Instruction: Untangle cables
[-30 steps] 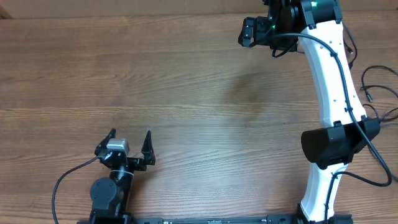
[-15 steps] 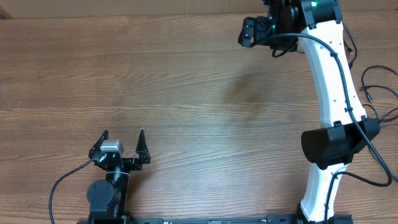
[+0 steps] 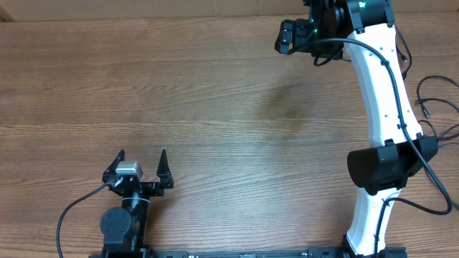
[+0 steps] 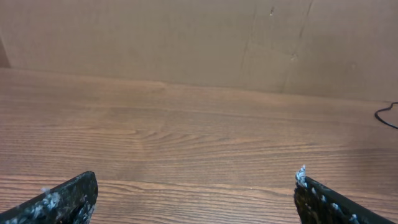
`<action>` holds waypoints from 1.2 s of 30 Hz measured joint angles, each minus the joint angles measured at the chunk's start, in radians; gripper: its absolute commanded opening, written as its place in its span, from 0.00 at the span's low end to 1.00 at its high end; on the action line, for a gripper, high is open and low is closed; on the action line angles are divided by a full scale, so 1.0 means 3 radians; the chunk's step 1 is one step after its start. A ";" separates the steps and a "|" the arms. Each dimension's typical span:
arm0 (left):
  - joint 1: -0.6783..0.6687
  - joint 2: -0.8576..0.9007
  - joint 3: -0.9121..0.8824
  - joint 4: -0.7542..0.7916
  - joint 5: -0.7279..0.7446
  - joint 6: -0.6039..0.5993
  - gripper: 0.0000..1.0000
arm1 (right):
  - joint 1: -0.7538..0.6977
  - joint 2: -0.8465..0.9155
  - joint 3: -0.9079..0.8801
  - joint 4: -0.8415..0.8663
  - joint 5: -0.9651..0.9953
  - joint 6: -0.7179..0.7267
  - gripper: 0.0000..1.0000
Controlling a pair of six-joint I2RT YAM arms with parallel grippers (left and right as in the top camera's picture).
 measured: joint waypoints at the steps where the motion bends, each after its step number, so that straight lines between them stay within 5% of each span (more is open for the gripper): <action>1: 0.0000 0.0000 0.0000 0.0000 0.0000 0.0000 1.00 | 0.0000 -0.0001 0.0000 -0.0001 0.0000 0.0000 1.00; 20: 0.0000 0.0000 0.0000 0.0000 0.0000 0.0000 1.00 | 0.0000 -0.0039 -0.0051 0.0067 0.0005 -0.0003 1.00; 36: 0.0000 0.0000 0.0000 0.0000 -0.0010 0.0000 1.00 | -0.0003 -0.2345 -0.3773 0.3277 0.0118 -0.0001 1.00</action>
